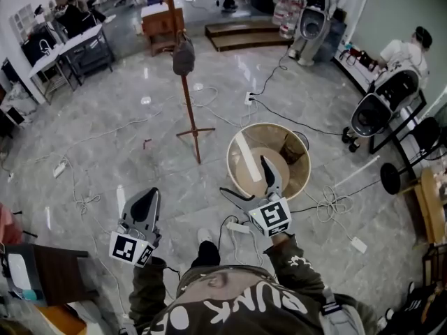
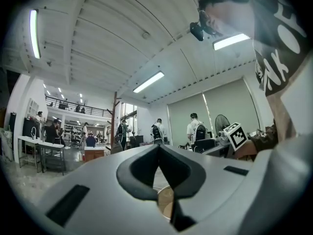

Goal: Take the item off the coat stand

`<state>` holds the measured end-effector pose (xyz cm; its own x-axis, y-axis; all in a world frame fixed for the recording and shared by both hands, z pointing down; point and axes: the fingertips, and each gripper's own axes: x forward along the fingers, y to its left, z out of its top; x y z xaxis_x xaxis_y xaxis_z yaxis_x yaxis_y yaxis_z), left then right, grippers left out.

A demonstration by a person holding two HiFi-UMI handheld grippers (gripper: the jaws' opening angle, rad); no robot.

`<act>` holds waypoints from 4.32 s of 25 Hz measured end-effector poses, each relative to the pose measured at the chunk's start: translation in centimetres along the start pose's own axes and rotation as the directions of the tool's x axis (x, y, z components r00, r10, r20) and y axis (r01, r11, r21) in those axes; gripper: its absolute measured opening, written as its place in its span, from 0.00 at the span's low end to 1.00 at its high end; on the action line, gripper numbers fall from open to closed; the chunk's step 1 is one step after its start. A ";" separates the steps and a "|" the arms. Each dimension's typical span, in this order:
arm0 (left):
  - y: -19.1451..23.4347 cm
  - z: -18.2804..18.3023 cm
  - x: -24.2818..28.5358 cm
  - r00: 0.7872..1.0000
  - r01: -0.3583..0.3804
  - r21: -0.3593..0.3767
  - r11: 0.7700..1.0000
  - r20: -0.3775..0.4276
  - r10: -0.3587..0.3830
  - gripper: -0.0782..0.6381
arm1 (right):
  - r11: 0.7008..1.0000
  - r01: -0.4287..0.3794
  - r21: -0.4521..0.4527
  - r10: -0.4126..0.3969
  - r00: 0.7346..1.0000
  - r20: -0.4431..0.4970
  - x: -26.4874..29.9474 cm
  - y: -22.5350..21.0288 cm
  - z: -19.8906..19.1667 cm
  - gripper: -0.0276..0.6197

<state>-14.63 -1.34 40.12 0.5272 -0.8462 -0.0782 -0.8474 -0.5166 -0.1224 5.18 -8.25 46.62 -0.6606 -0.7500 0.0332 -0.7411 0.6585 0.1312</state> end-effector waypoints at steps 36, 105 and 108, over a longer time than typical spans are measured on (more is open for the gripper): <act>27.3 -6.3 22.7 0.996 0.090 -0.045 0.995 -0.001 -0.090 0.11 | 0.997 0.069 -0.019 -0.070 0.996 -0.059 35.1 -14.5 -1.2 0.96; 36.3 -7.0 32.5 0.999 -0.014 -0.013 1.000 -0.052 0.014 0.11 | 0.991 0.047 -0.122 -0.044 0.999 0.027 53.0 -25.3 3.2 0.09; 34.2 -6.6 29.4 0.999 -0.005 -0.011 1.000 -0.041 0.005 0.11 | 0.986 0.068 -0.150 -0.068 0.998 0.010 48.9 -23.1 2.8 0.09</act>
<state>-28.52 -44.70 40.14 0.5200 -0.8533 -0.0385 -0.8509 -0.5135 -0.1108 -10.38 -59.96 42.47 -0.6102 -0.7921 0.0141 -0.7579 0.5889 0.2806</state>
